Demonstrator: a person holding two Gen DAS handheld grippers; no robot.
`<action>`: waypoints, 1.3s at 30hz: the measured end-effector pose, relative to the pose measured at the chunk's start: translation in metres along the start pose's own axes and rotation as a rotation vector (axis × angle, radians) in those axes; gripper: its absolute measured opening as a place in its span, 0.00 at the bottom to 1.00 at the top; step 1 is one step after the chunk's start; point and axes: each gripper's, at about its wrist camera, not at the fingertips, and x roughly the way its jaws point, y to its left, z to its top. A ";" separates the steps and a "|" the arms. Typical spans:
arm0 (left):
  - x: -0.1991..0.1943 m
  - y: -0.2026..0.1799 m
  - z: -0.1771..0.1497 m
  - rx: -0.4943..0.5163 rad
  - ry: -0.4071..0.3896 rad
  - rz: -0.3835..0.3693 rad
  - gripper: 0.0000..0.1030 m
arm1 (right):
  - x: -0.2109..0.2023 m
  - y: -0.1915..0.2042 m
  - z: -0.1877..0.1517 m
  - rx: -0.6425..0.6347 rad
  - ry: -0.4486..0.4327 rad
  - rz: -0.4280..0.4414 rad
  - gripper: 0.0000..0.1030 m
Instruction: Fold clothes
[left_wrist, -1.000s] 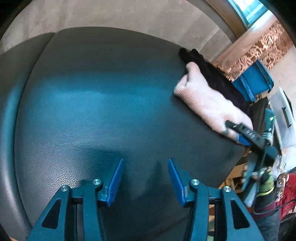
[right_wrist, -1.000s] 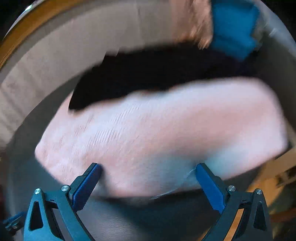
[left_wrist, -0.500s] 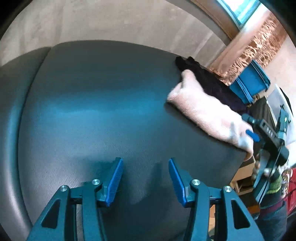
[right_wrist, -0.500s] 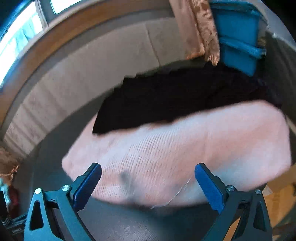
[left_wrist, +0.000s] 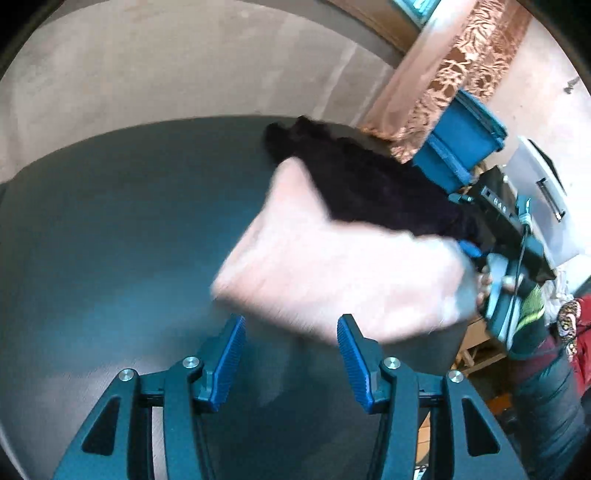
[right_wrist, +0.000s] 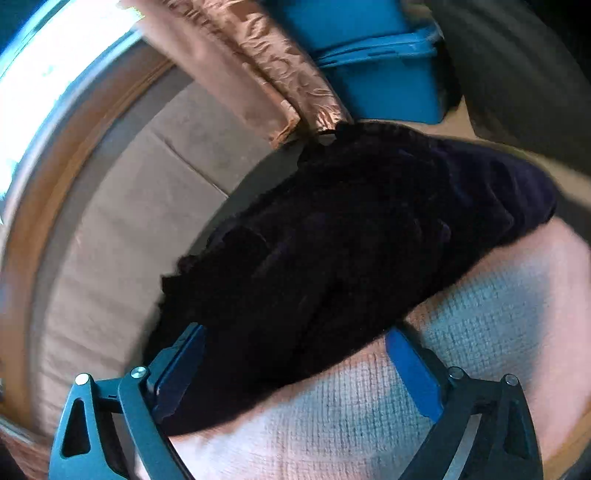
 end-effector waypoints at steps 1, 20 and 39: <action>0.005 -0.002 0.008 0.006 0.000 -0.014 0.51 | 0.000 -0.001 0.000 0.007 -0.004 0.023 0.94; 0.145 -0.022 0.122 -0.090 0.163 0.001 0.50 | 0.012 0.006 -0.001 -0.122 0.019 0.185 1.00; -0.021 -0.025 0.146 -0.142 -0.267 -0.282 0.06 | -0.028 0.079 0.005 -0.204 -0.067 0.224 0.15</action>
